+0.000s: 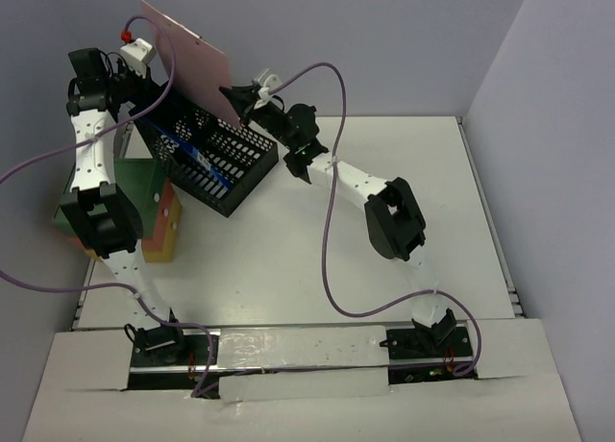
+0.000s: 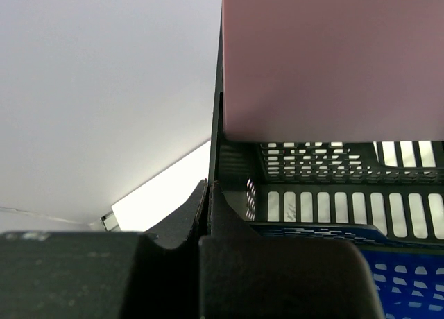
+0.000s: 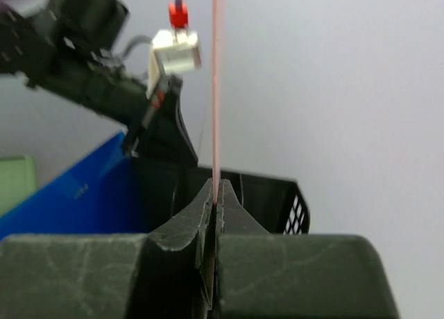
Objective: Organize the desk
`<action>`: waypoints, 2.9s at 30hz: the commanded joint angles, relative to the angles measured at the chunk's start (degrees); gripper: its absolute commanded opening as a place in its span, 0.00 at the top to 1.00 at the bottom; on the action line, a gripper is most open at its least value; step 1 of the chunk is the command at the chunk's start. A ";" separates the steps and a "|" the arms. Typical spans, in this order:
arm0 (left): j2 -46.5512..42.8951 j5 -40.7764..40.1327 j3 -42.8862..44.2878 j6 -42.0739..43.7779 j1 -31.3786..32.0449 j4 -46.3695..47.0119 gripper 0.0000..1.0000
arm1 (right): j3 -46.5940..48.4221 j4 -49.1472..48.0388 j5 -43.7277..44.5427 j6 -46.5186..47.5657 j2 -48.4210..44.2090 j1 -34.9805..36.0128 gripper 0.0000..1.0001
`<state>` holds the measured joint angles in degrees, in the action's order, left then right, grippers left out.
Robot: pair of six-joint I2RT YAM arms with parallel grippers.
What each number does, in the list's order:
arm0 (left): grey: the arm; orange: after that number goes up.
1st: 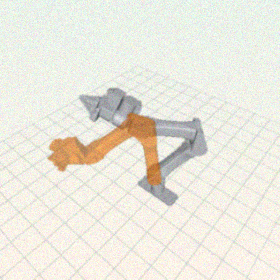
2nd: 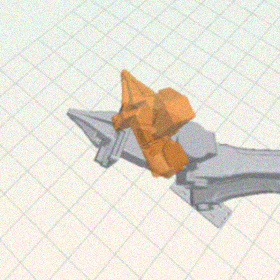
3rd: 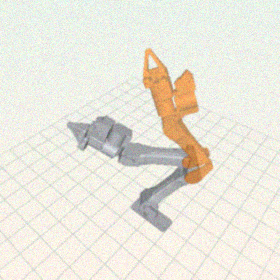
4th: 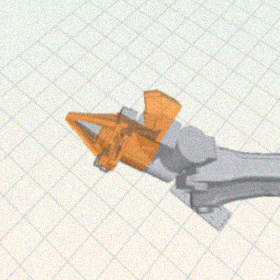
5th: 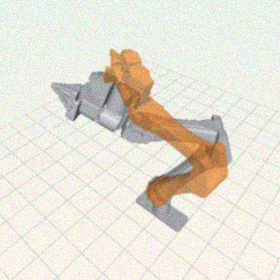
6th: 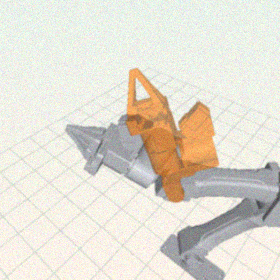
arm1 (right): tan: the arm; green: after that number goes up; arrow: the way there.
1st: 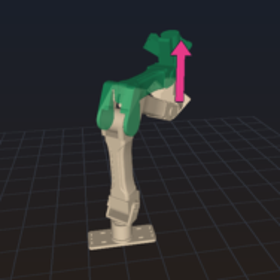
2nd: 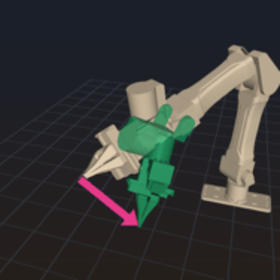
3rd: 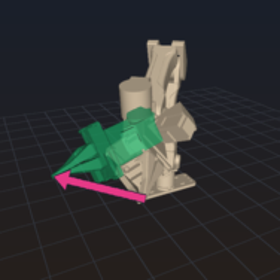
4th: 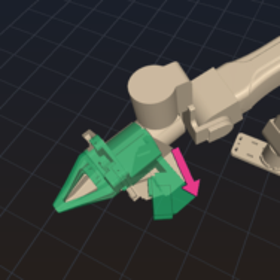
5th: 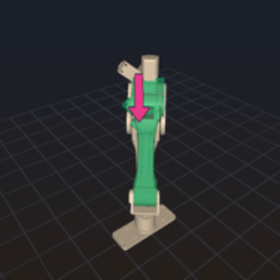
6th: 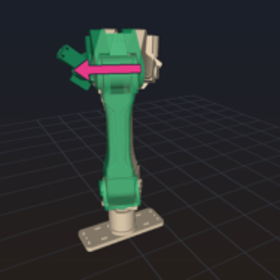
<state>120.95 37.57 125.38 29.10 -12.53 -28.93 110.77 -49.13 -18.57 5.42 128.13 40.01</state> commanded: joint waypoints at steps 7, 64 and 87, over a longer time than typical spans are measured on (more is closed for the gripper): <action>-0.64 1.80 -2.77 -3.97 0.85 -4.82 1.00 | -4.77 -1.58 1.51 -4.27 3.53 2.00 1.00; -1.95 -16.25 1.03 0.59 -12.69 5.34 1.00 | -27.84 -8.84 5.26 -3.01 -13.87 -0.10 0.26; -0.55 -17.88 0.32 -0.20 -12.69 13.98 0.86 | -28.69 -7.47 4.51 -3.22 -13.97 -0.02 0.26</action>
<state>122.61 19.42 125.47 31.53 -25.36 -19.91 82.89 -54.00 -14.39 2.17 118.08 40.45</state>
